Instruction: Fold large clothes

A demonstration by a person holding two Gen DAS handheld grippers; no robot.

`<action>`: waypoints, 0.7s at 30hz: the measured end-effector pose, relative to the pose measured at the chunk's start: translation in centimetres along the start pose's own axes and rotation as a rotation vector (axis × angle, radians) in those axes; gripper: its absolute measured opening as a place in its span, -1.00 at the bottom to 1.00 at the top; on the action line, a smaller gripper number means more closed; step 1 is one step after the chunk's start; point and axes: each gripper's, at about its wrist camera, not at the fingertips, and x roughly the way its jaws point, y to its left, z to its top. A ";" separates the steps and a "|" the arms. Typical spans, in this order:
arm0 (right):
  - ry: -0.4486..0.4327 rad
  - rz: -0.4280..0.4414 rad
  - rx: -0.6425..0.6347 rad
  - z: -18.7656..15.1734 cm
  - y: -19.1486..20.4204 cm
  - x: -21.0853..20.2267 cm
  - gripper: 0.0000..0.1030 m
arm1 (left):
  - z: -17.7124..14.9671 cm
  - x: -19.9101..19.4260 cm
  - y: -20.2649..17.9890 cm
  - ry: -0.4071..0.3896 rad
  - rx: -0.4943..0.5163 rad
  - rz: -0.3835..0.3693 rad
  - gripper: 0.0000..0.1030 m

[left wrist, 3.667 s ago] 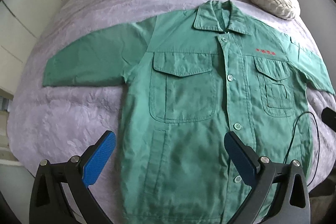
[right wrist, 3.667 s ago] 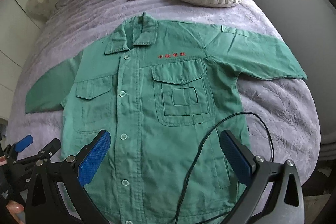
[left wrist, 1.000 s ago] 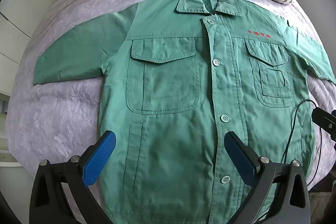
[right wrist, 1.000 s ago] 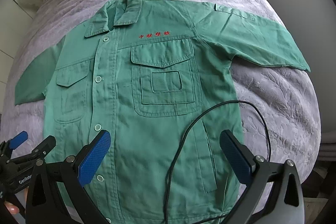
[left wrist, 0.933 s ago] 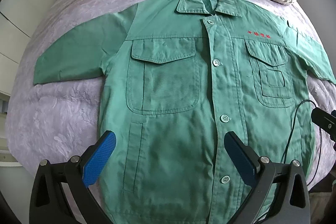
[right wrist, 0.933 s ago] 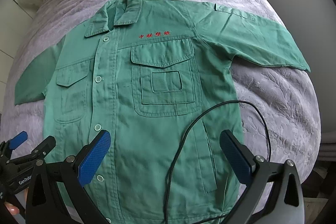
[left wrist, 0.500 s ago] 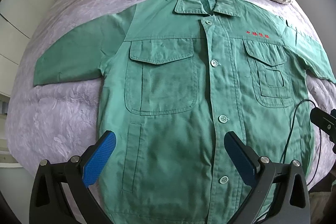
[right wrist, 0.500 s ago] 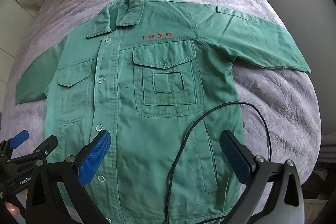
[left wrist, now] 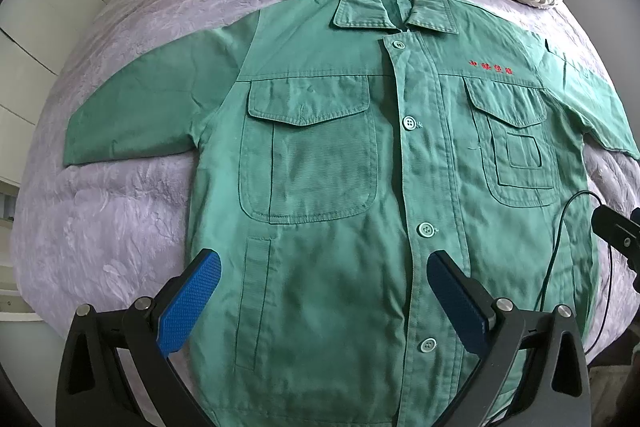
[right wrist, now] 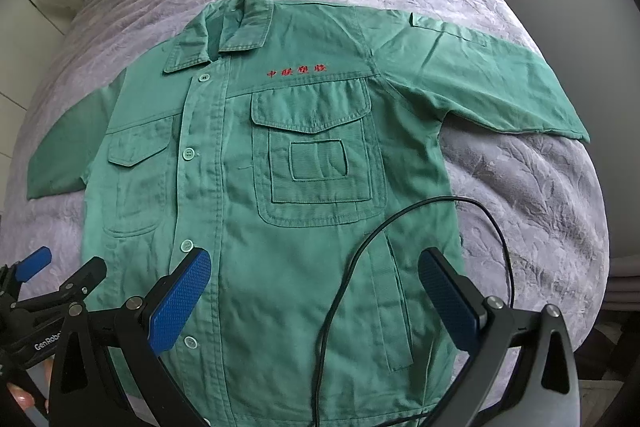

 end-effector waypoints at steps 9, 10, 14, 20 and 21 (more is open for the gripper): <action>0.001 -0.002 -0.001 0.1 0.1 0.0 1.00 | 0.3 0.2 0.3 0.002 -0.002 -0.006 1.00; 0.001 -0.003 0.000 0.1 0.1 0.0 1.00 | 0.4 0.2 0.4 0.003 -0.001 -0.011 1.00; -0.004 -0.007 0.000 0.1 0.3 0.0 1.00 | 0.6 0.4 1.1 -0.003 0.005 -0.032 1.00; -0.030 0.016 -0.026 0.4 2.0 -0.2 1.00 | 0.9 1.3 4.6 -0.037 -0.065 -0.157 1.00; -0.031 0.019 -0.035 0.4 2.4 -0.2 1.00 | 1.0 1.6 5.5 -0.043 -0.083 -0.169 1.00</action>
